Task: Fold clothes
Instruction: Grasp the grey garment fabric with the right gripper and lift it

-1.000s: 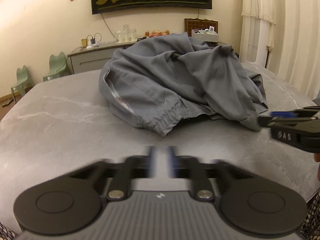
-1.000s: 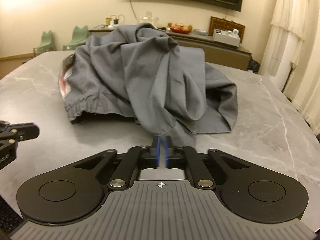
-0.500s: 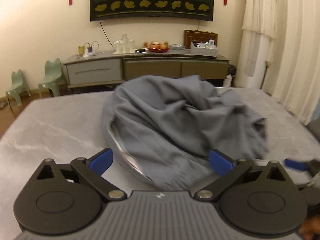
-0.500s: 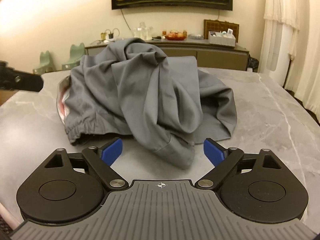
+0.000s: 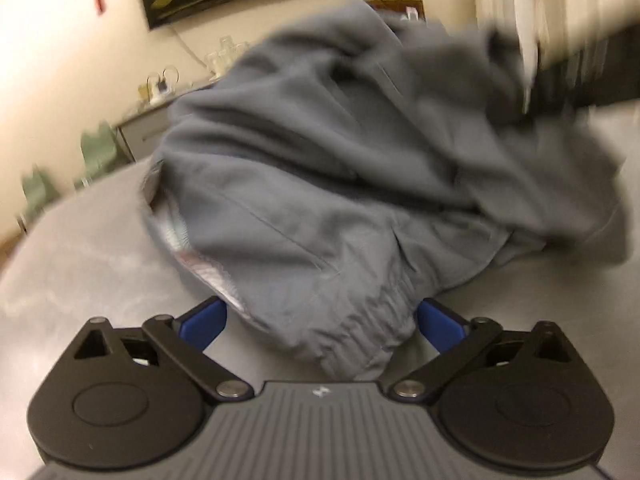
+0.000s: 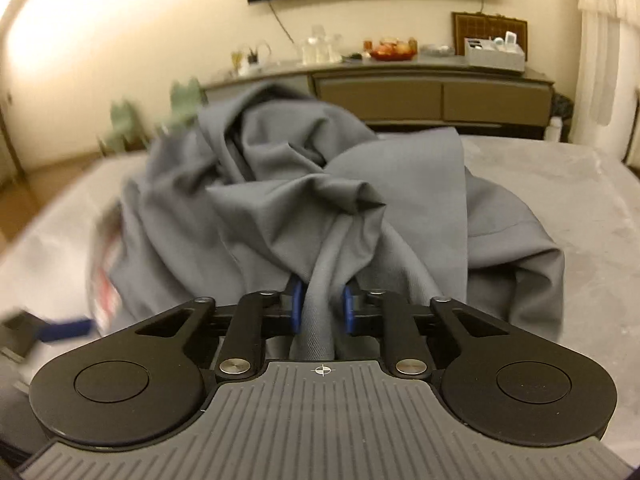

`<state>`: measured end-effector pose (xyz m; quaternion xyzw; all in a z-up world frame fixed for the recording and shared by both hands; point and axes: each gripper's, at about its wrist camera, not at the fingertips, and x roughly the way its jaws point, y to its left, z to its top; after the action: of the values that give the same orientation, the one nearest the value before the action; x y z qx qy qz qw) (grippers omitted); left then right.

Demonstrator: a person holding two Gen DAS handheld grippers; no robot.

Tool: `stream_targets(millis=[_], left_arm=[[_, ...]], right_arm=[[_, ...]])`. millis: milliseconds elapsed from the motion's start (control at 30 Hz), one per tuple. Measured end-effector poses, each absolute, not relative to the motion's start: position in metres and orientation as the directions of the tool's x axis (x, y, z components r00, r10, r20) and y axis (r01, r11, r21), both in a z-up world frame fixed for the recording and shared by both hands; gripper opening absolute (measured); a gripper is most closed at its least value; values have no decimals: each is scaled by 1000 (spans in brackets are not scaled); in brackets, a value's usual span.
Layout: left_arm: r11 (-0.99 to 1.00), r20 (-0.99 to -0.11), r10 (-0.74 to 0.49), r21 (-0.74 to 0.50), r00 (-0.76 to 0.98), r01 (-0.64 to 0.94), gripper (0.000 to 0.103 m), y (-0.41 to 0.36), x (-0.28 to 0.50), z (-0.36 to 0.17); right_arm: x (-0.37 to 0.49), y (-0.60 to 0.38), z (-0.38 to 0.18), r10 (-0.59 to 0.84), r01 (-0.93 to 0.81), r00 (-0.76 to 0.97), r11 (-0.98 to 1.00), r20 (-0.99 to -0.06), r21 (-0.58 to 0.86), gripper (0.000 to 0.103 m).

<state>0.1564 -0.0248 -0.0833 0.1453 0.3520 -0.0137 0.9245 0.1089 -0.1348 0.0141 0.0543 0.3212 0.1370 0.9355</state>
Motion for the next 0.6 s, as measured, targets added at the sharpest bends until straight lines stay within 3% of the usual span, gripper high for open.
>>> stream_targets(millis=[33, 67, 100, 167, 200, 267, 300, 367, 400, 433, 467, 500, 600], left_arm=[[952, -639, 91, 281, 764, 121, 67, -26, 161, -84], [948, -624, 104, 298, 775, 112, 55, -26, 167, -85], [958, -623, 114, 275, 774, 81, 32, -16, 172, -79], [982, -611, 127, 190, 781, -12, 23, 17, 180, -60], [984, -579, 170, 145, 797, -105, 12, 43, 179, -43], [963, -529, 234, 12, 816, -268, 11, 101, 172, -10], [940, -511, 257, -66, 820, -336, 22, 132, 166, 5], [886, -519, 311, -145, 796, -440, 22, 174, 155, 15], [870, -528, 351, -121, 773, -477, 20, 180, 151, 11], [867, -547, 359, -104, 756, -487, 20, 183, 148, 5], [872, -588, 325, -117, 741, -475, 20, 183, 145, -4], [876, -625, 290, -132, 725, -463, 21, 184, 141, -12], [906, -630, 223, -147, 744, -396, 44, 167, 116, -19]], right_arm=[[110, -139, 15, 315, -225, 751, 948, -580, 224, 12], [111, -146, 16, 329, -222, 753, 942, -570, 251, 11], [112, -154, 17, 333, -212, 760, 939, -558, 273, 10], [110, -174, 26, 319, -177, 800, 934, -508, 309, 7], [107, -185, 33, 310, -160, 825, 930, -472, 331, 7], [97, -209, 49, 291, -133, 875, 913, -387, 386, 6], [94, -214, 51, 307, -142, 878, 900, -367, 413, 6], [96, -212, 47, 391, -198, 843, 864, -369, 463, 10], [96, -211, 45, 431, -224, 824, 844, -368, 488, 14], [99, -203, 40, 475, -255, 787, 832, -394, 493, 33], [102, -188, 32, 497, -278, 747, 837, -441, 472, 44], [102, -173, 26, 490, -290, 728, 854, -479, 433, 46], [91, -163, 33, 484, -325, 736, 866, -475, 379, 51]])
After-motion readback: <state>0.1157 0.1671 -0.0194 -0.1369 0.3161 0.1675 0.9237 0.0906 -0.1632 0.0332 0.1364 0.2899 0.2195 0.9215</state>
